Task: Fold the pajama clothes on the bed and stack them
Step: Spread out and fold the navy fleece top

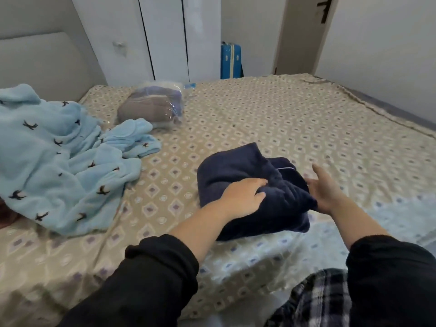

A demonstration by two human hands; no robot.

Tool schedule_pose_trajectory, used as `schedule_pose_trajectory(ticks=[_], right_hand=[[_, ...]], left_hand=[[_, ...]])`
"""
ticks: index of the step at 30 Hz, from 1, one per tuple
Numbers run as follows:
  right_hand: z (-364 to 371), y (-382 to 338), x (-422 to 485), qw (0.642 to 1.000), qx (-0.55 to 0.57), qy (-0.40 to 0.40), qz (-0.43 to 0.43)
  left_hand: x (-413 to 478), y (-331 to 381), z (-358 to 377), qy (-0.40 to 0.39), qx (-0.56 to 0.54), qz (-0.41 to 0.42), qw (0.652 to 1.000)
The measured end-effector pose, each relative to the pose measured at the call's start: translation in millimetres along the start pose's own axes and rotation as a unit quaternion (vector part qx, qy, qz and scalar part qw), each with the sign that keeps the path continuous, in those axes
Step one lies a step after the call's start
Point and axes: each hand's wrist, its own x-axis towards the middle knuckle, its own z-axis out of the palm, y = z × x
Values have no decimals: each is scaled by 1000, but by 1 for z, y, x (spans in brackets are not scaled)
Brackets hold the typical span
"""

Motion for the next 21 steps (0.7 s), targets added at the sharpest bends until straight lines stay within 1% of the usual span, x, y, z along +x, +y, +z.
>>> schedule_pose_trajectory(ticks=[2, 4, 7, 9, 10, 11, 12, 13, 14, 15, 16, 18, 20, 21], right_hand=[[3, -4, -3, 998, -64, -7, 8], [12, -9, -6, 990, -135, -38, -5], [26, -12, -7, 961, -253, -91, -62], [33, -13, -8, 935, -328, -95, -97], [37, -13, -8, 925, -350, -85, -118], [38, -13, -8, 923, -353, -73, -137], [38, -13, -6, 925, -342, -63, -154], [37, -12, -4, 929, -326, -54, -166], [36, -10, -2, 935, -310, -40, -170], [34, -8, 1, 941, -295, -25, -167], [32, -5, 4, 946, -283, -6, -155], [30, -3, 9, 951, -282, 35, -123], [30, -7, 19, 941, -310, 79, -108], [30, -12, 23, 933, -324, 118, -107]], left_hand=[[4, 3, 6, 21, 49, 24, 998], [6, 0, 8, 24, 73, 33, 997], [0, -10, 4, 6, 27, 35, 999], [-3, -12, 3, -20, -6, 50, 999], [-5, -12, 0, -18, -31, 61, 998], [-5, -11, -3, 4, -58, 68, 996], [-5, -10, -7, 52, -72, 70, 994], [-3, -12, -12, 114, -51, 64, 990], [-1, -15, -15, 165, 4, 44, 985], [1, -20, -18, 179, 72, 9, 981], [3, -25, -18, 154, 126, -31, 980], [6, -30, -9, 77, 180, -77, 978], [13, -28, 4, 47, 213, -72, 973], [17, -26, 9, 39, 228, -64, 971]])
